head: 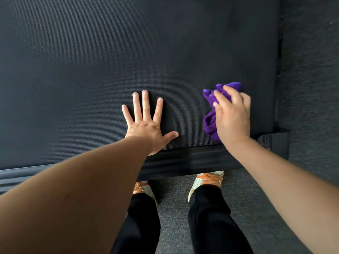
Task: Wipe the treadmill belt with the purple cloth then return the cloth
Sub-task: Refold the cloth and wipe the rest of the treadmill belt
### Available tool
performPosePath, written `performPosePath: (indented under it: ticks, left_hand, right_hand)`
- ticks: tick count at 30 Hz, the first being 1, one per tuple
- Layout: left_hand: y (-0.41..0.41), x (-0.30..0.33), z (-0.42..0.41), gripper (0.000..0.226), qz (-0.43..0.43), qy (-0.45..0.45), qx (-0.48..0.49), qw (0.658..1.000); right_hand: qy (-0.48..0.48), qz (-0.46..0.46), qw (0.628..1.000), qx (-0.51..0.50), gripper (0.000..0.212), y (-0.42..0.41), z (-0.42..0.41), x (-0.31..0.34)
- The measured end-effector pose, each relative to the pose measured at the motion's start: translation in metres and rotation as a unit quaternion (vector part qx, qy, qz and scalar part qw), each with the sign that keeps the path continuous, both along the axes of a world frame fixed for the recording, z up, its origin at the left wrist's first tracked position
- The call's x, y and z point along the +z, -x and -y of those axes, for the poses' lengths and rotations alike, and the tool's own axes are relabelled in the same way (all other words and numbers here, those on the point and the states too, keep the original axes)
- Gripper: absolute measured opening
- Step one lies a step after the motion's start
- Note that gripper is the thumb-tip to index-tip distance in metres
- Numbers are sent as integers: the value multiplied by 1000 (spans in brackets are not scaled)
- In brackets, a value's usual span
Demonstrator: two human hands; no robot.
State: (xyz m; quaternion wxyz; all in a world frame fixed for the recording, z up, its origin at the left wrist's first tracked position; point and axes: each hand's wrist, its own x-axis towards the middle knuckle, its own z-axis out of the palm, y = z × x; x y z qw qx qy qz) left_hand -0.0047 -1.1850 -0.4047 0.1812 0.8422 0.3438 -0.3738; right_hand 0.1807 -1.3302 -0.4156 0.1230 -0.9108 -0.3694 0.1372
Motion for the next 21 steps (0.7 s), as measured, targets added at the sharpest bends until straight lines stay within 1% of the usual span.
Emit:
performPosePath:
  ticks: [2, 4, 6, 8, 10, 12, 14, 16, 19, 21]
  left_hand:
    - [-1, 0, 0, 112, -5, 0, 1, 1000]
    - [-2, 1, 1, 113, -3, -2, 2, 1000]
    - [-1, 1, 1, 112, 1, -5, 3, 1000]
    - [-1, 3, 1, 112, 3, -4, 4, 1000]
    - [-1, 3, 3, 112, 15, -13, 9, 1000]
    - [0, 6, 6, 113, 45, -32, 15, 998]
    - [-2, 8, 9, 113, 90, -48, -3, 995]
    - [-11, 8, 13, 113, 119, -45, -47, 991]
    - [-41, 6, 20, 115, 124, -22, -72, 989]
    - [-65, 5, 25, 119, 133, -14, -74, 988]
  right_hand:
    - [-10, 7, 1000, -15, 30, 3, -12, -3]
    - [-26, 8, 1000, -6, 29, 12, -23, -2]
    - [-35, -4, 999, 30, 29, 24, -31, -1]
    - [-31, -21, 995, 91, 30, 39, -31, 3]
    - [-8, -25, 987, 157, 35, 50, -21, 7]
    - [23, -20, 984, 173, 42, 50, -5, 9]
    - [47, -7, 993, 112, 42, 39, 9, 11]
    - [65, 7, 997, 27, 39, 23, 20, 11]
    - [46, 8, 996, -73, 34, -5, 26, 9]
    - [23, 1, 996, -90, 33, -19, 21, 10]
